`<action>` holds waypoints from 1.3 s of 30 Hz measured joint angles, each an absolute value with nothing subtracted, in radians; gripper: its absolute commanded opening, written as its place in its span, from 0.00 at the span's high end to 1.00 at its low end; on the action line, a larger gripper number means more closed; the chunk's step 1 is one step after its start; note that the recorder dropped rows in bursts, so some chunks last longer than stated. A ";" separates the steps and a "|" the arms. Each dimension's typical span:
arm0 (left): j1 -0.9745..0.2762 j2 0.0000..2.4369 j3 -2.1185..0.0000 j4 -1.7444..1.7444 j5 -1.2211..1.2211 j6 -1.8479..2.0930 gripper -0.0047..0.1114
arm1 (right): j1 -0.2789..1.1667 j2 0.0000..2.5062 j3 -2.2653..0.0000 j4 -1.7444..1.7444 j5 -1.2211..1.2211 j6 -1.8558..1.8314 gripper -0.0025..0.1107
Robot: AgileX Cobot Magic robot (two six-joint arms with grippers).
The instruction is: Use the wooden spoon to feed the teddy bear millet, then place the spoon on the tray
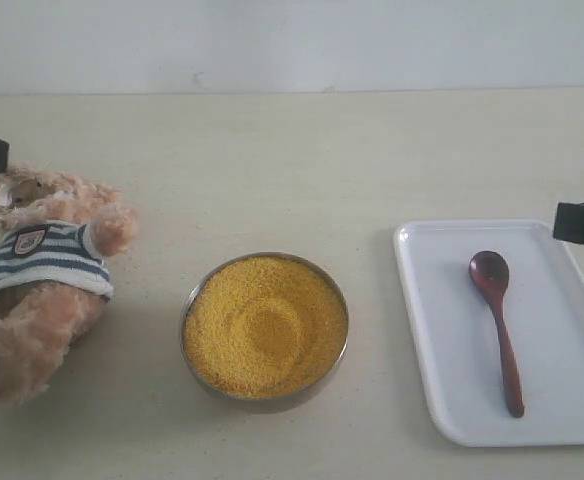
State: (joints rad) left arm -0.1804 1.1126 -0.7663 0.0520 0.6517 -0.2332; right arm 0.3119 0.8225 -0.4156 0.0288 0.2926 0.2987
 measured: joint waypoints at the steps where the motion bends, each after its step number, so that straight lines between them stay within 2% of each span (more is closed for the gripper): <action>1: -0.180 1.071 -0.745 0.052 0.613 -0.233 0.93 | 0.312 0.800 -0.387 0.029 0.250 0.304 0.95; 7: -0.180 0.819 -0.629 0.047 0.441 -0.233 0.93 | 0.312 0.674 -0.273 0.029 0.103 0.316 0.95; 17: -0.180 0.557 -0.598 0.041 0.407 -0.233 0.93 | 0.312 0.647 -0.261 0.029 0.087 0.317 0.95; 33: -0.180 0.470 -0.592 0.044 0.390 -0.209 0.93 | 0.312 0.647 -0.259 0.029 0.085 0.317 0.95; 39: -0.127 0.407 -0.475 0.068 0.341 -0.165 0.93 | 0.312 0.647 -0.259 0.029 0.085 0.317 0.95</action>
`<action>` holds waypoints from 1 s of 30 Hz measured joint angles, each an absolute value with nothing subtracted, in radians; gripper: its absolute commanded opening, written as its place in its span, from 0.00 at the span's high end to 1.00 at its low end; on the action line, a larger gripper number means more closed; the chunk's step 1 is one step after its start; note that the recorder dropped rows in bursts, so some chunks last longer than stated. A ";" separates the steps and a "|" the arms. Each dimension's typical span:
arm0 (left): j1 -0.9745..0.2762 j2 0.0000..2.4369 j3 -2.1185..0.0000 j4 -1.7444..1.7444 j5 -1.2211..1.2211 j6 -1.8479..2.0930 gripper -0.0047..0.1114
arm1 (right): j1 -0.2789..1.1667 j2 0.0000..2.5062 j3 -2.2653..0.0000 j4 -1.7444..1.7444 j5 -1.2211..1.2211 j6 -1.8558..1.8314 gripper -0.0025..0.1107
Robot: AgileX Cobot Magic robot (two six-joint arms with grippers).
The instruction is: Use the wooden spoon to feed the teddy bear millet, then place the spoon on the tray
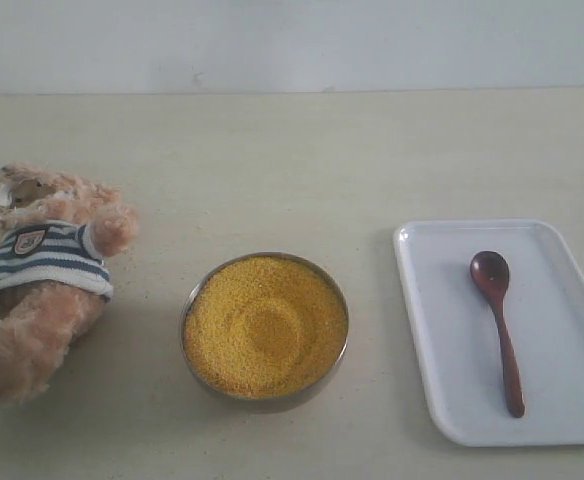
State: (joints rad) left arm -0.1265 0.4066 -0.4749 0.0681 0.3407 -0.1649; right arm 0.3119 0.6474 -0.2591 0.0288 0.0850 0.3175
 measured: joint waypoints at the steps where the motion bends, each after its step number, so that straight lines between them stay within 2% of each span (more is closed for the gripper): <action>1: -0.095 0.378 -0.443 0.063 0.320 -0.163 0.93 | 0.312 0.647 -0.259 0.029 0.085 0.317 0.95; 7: 0.052 0.214 -0.266 0.011 0.295 -0.087 0.93 | 0.312 0.647 -0.259 0.029 0.085 0.317 0.95; 15: 0.174 0.019 -0.074 -0.050 0.295 -0.056 0.93 | 0.312 0.647 -0.259 0.029 0.085 0.318 0.95; 20: 0.197 0.003 -0.006 -0.065 0.302 -0.052 0.93 | 0.312 0.645 -0.259 0.029 0.085 0.318 0.95; 30: 0.197 0.003 -0.004 -0.079 0.302 -0.052 0.93 | 0.312 0.643 -0.259 0.029 0.083 0.318 0.95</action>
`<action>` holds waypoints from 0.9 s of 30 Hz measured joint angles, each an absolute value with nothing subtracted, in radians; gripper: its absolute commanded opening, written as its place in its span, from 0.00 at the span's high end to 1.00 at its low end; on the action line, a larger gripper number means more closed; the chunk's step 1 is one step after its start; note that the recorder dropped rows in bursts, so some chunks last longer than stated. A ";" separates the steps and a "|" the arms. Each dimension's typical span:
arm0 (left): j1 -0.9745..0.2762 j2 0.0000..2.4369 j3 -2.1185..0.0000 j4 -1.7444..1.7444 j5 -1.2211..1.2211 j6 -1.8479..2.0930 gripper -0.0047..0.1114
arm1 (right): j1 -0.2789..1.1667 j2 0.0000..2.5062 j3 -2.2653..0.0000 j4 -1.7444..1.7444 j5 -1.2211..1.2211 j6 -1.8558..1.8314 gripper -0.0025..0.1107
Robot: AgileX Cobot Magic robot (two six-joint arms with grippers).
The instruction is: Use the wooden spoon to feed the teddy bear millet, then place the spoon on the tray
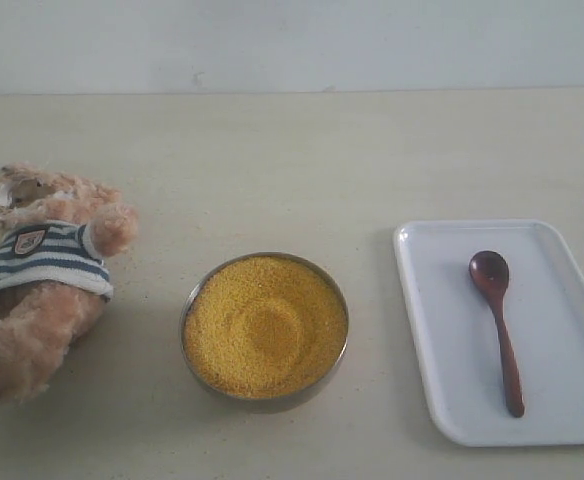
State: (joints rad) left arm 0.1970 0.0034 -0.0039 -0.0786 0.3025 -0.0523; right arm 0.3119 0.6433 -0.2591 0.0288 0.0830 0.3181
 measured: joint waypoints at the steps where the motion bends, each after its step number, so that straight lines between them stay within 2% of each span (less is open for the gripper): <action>1: 0.197 0.003 -0.004 -0.079 0.302 -0.052 0.93 | 0.312 0.643 -0.259 0.029 0.083 0.318 0.95; 15: 0.197 0.003 -0.004 -0.079 0.302 -0.052 0.93 | 0.312 0.643 -0.259 0.025 0.079 0.318 0.95; 20: 0.197 0.003 -0.004 -0.079 0.302 -0.052 0.93 | 0.310 0.643 -0.259 -0.030 0.028 0.122 0.95; 27: 0.197 0.003 -0.004 -0.079 0.302 -0.052 0.93 | 0.188 0.366 -0.259 -0.043 0.282 -0.070 0.95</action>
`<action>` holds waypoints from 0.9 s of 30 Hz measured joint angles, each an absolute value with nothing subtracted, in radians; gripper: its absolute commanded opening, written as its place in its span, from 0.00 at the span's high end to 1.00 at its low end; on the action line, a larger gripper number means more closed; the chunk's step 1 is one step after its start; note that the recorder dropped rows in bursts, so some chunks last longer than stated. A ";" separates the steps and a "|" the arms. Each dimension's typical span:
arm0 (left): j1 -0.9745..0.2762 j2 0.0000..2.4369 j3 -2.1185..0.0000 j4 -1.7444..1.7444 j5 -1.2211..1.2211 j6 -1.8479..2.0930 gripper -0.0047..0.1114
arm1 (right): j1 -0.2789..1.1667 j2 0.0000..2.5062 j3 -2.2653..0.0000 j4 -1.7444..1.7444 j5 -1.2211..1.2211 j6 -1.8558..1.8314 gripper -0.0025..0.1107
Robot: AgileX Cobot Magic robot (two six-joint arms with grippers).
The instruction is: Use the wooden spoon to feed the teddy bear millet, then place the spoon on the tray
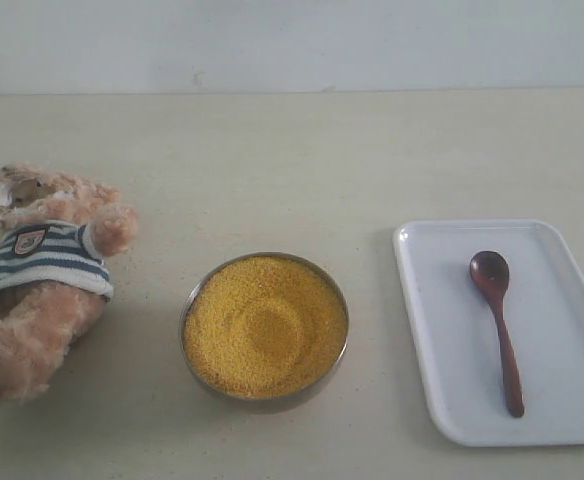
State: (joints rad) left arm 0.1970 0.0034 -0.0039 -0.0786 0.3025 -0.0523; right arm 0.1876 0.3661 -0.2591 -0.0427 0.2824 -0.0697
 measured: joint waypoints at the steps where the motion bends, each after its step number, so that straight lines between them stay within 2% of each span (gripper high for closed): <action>1: 0.197 0.003 -0.004 -0.079 0.302 -0.052 0.93 | 0.175 0.340 -0.259 -0.043 0.313 -0.074 0.95; 5: 0.197 0.003 -0.004 -0.079 0.302 -0.052 0.93 | 0.123 0.203 -0.241 -0.048 0.372 -0.078 0.95; 11: 0.197 0.003 -0.004 -0.079 0.302 -0.052 0.93 | 0.106 0.021 -0.073 -0.050 0.264 -0.039 0.95; 15: 0.197 0.003 -0.004 -0.079 0.302 -0.052 0.93 | 0.106 0.008 -0.008 -0.050 0.314 -0.013 0.95; 27: 0.197 0.003 -0.004 -0.079 0.302 -0.052 0.93 | 0.106 0.005 0.001 -0.038 0.360 0.000 0.95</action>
State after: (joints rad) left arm 0.1970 0.0034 -0.0039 -0.0786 0.3025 -0.0523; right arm 0.1055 0.0049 0.0009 -0.0383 0.3601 0.0000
